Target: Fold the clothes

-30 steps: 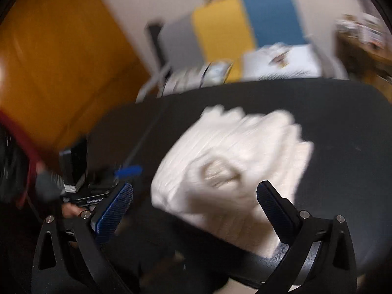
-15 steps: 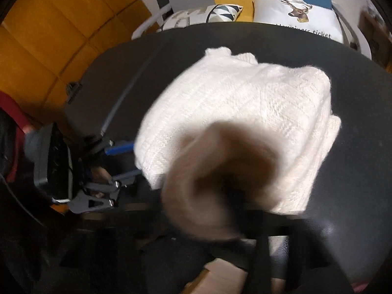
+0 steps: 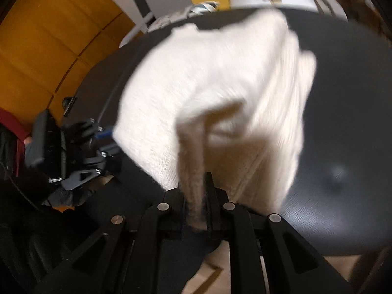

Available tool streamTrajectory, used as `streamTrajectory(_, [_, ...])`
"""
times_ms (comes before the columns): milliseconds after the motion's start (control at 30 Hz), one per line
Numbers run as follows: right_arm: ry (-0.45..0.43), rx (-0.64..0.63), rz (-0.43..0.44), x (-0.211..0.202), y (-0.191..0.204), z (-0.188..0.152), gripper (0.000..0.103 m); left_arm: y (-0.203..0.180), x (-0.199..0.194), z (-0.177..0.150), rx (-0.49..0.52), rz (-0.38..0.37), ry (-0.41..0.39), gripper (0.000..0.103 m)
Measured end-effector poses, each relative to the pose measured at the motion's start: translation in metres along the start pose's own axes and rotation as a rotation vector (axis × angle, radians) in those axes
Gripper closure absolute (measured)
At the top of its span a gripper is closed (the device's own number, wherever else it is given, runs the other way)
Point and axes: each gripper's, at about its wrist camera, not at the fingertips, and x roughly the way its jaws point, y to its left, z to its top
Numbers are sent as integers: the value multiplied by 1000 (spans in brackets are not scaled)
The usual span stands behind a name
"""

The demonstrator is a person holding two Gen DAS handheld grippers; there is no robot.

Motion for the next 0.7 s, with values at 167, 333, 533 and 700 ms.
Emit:
streamTrajectory(167, [-82,29,24,-11,-3,-6,90,21,-25,3,-93,-93,-34,79])
streamTrajectory(333, [-76,7,-11,-12,-2,-2,90,51,-30,12,-323,-149,-89,79])
streamTrajectory(533, [-76,-5,-72,-28,-12,0,90,74,-7,37,-497,-172,-89,78])
streamTrajectory(700, [-72,119,-54,-31,-39,-9,80,68,15,58,-463,-153,-53,78])
